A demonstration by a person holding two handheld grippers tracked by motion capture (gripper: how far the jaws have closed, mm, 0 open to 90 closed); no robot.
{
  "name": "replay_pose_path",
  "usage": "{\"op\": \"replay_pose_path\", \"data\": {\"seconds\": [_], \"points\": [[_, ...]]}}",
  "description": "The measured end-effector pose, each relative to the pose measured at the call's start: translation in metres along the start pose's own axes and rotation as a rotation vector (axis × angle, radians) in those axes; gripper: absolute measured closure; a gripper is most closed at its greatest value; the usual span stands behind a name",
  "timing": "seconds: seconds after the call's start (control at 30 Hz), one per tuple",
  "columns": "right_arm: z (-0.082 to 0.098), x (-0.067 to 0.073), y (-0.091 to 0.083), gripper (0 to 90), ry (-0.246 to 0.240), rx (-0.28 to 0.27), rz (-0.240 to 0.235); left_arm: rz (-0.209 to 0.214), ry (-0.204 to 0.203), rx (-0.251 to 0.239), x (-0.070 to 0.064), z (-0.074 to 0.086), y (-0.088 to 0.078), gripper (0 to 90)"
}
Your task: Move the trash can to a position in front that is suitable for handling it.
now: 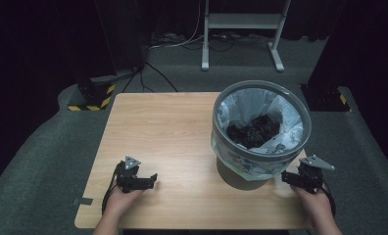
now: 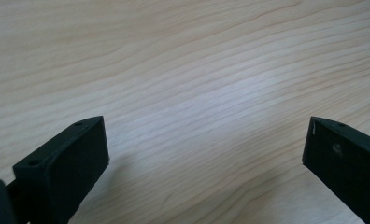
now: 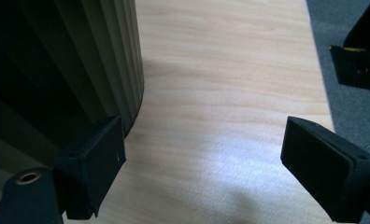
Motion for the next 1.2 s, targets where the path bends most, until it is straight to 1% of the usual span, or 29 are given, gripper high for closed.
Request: {"op": "replay_pose_path", "data": {"seconds": [0.03, 0.07, 0.1, 0.2, 0.33, 0.37, 0.4, 0.43, 0.47, 0.5, 0.53, 0.57, 0.6, 0.63, 0.67, 0.7, 0.73, 0.77, 0.8, 0.83, 0.9, 0.93, 0.97, 1.0, 1.03, 1.07, 1.13, 1.2], "points": [[-0.002, 0.000, -0.001, 13.8, 0.004, -0.017, -0.002, 0.022, 0.029, -0.006, -0.010, -0.004, 0.002, 0.5], [-0.002, 0.000, -0.001, 13.8, 0.004, -0.017, -0.002, 0.022, 0.029, -0.006, -0.010, -0.004, 0.002, 0.5], [-0.003, -0.001, -0.001, 13.8, 0.002, -0.028, -0.010, 0.056, 0.047, -0.014, -0.021, -0.007, 0.004, 0.5], [-0.005, 0.000, -0.003, 13.8, -0.003, -0.044, -0.011, 0.087, 0.078, -0.023, -0.036, -0.013, 0.006, 0.5], [-0.009, 0.000, -0.005, 13.8, -0.010, -0.078, -0.014, 0.118, 0.102, -0.023, -0.057, -0.021, 0.011, 0.8], [-0.010, 0.001, -0.005, 13.8, -0.009, -0.085, -0.016, 0.121, 0.114, -0.025, -0.062, -0.023, 0.013, 0.8], [-0.010, 0.001, -0.005, 13.8, -0.009, -0.085, -0.016, 0.121, 0.114, -0.025, -0.062, -0.023, 0.013, 0.8], [-0.012, 0.001, -0.006, 13.7, -0.017, -0.094, -0.019, 0.124, 0.126, -0.021, -0.073, -0.028, 0.017, 0.8], [-0.012, 0.001, -0.006, 13.7, -0.014, -0.099, -0.017, 0.124, 0.126, -0.021, -0.073, -0.028, 0.017, 0.8], [-0.013, 0.002, -0.006, 13.7, -0.011, -0.102, -0.016, 0.143, 0.114, -0.018, -0.083, -0.034, 0.023, 0.8], [-0.013, 0.002, -0.007, 13.7, -0.006, -0.107, -0.014, 0.147, 0.104, -0.009, -0.089, -0.038, 0.026, 0.8], [-0.013, 0.003, -0.007, 13.7, -0.005, -0.109, -0.015, 0.146, 0.107, 0.005, -0.094, -0.042, 0.029, 0.8], [-0.013, 0.003, -0.008, 13.7, -0.003, -0.111, -0.017, 0.146, 0.107, 0.005, -0.094, -0.042, 0.029, 0.9], [-0.013, 0.004, -0.008, 13.7, -0.003, -0.111, -0.014, 0.152, 0.116, -0.001, -0.105, -0.051, 0.032, 1.1], [-0.014, 0.004, -0.009, 13.7, -0.009, -0.114, -0.008, 0.152, 0.116, -0.001, -0.105, -0.051, 0.032, 1.2], [-0.014, 0.004, -0.010, 13.7, -0.011, -0.118, -0.003, 0.166, 0.054, -0.036, -0.116, -0.061, 0.035, 1.7], [-0.014, 0.004, -0.010, 13.7, -0.011, -0.118, -0.003, 0.166, 0.054, -0.036, -0.116, -0.061, 0.035, 2.0], [-0.016, 0.003, -0.012, 13.7, -0.013, -0.132, 0.010, 0.146, 0.062, -0.070, -0.127, -0.072, 0.039, 2.1], [-0.016, 0.003, -0.012, 13.7, -0.013, -0.132, 0.010, 0.146, 0.062, -0.070, -0.127, -0.072, 0.039, 2.4], [-0.019, 0.001, -0.014, 13.7, -0.017, -0.152, 0.020, 0.135, 0.063, -0.092, -0.139, -0.082, 0.042, 2.4], [-0.020, 0.000, -0.016, 13.8, -0.013, -0.169, 0.034, 0.123, 0.056, -0.113, -0.146, -0.092, 0.046, 2.4], [-0.021, 0.000, -0.016, 13.7, -0.002, -0.176, 0.038, 0.105, 0.060, -0.119, -0.149, -0.097, 0.048, 2.4], [-0.021, -0.001, -0.016, 13.8, -0.009, -0.182, 0.043, 0.094, 0.062, -0.128, -0.151, -0.102, 0.050, 2.4], [-0.022, -0.001, -0.016, 13.8, -0.014, -0.185, 0.051, 0.086, 0.055, -0.133, -0.153, -0.107, 0.051, 2.5], [-0.023, -0.001, -0.015, 13.8, -0.012, -0.188, 0.055, 0.086, 0.055, -0.133, -0.153, -0.107, 0.051, 2.6], [-0.024, -0.002, -0.015, 13.8, -0.013, -0.190, 0.049, 0.085, 0.028, -0.149, -0.154, -0.114, 0.054, 2.6], [-0.028, -0.002, -0.012, 13.8, -0.019, -0.190, 0.042, 0.059, 0.029, -0.153, -0.155, -0.118, 0.056, 3.0], [-0.032, -0.003, -0.010, 13.8, -0.018, -0.190, 0.033, 0.069, 0.011, -0.158, -0.155, -0.118, 0.059, 4.5]]}}
Point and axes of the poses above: each handheld gripper's, and its own axes: y roughly forward along the jaws, z roughly out of its underside, x roughly to its left, the point moved 2 cm from there along y, roughly forward along the jaws, and after that the axes turned 10 degrees about -x, right-handed, at the moved point
